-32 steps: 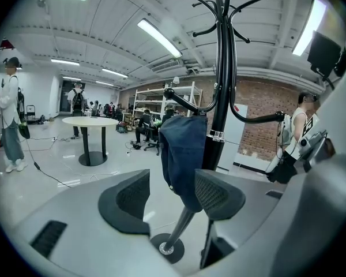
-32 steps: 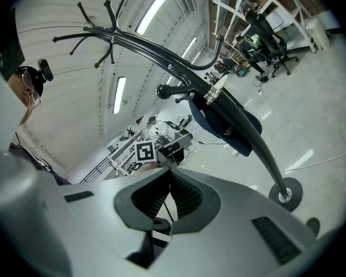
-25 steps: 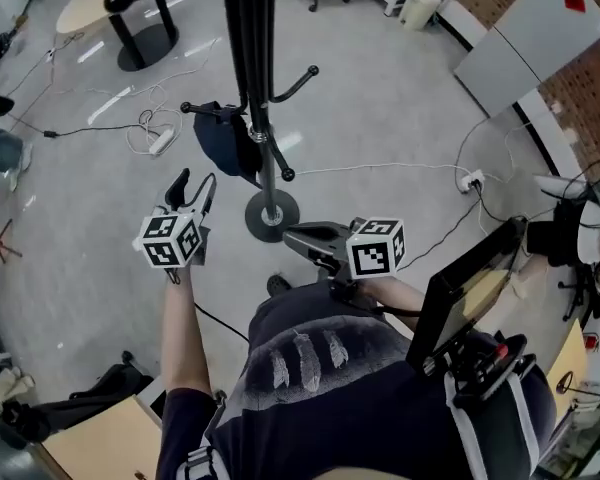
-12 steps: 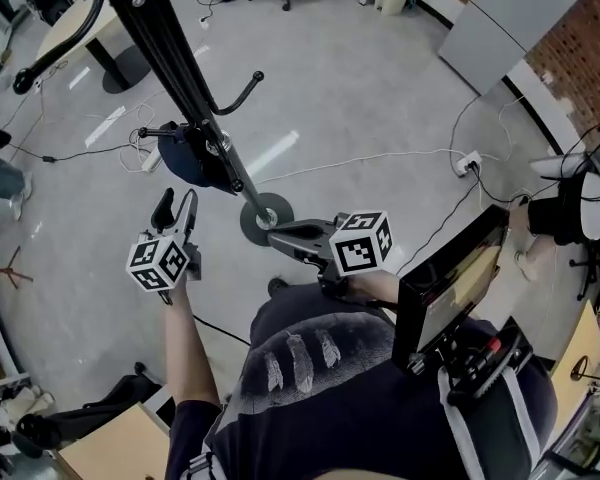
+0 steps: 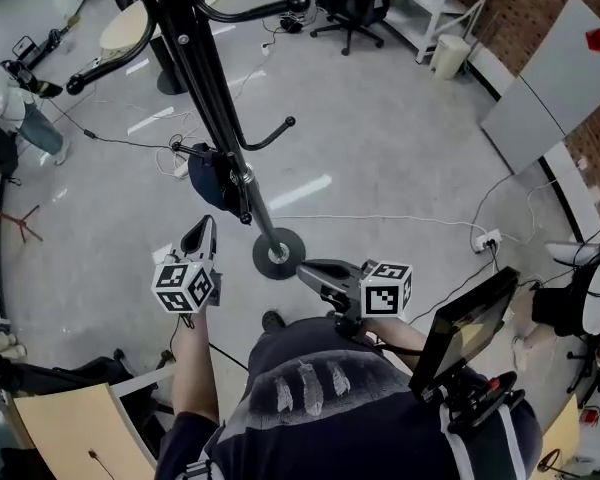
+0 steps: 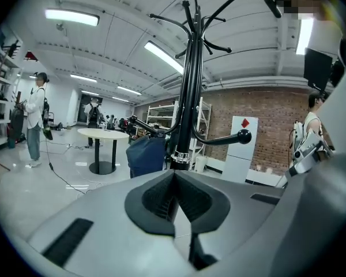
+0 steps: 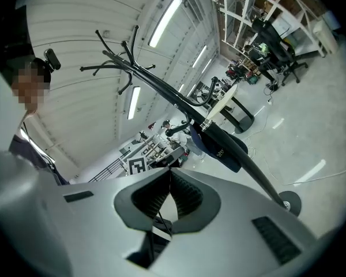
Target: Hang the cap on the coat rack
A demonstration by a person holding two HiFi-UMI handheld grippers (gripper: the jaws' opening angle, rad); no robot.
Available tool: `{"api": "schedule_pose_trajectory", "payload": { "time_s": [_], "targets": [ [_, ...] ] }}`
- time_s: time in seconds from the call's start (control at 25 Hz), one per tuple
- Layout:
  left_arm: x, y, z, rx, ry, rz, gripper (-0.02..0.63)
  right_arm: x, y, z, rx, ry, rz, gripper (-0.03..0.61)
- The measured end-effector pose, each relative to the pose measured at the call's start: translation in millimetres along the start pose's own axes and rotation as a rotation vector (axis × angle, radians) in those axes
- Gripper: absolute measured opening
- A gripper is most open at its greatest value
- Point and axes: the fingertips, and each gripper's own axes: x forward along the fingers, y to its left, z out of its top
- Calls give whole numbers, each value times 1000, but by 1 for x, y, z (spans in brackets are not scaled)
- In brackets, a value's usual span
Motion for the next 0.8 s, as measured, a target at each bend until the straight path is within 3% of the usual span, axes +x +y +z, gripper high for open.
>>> {"api": "schedule_pose_trajectory", "payload": {
  "time_s": [0.32,0.52,0.68,0.8],
  "targets": [
    [-34,-34,-3,-43,-7,80,8,-11,-4,-1,-25,99,65,6],
    [-60,-58,-8,-81,9,117,8,-14,2,-27,3,196,148,6],
    [-67,-78,-5,-80,-6,107,8,-14,9,-38,16,236,199,5],
    [-70,-108,-12,-75,2,45,8,-17,19,-41,10,236,210,6]
  ]
}}
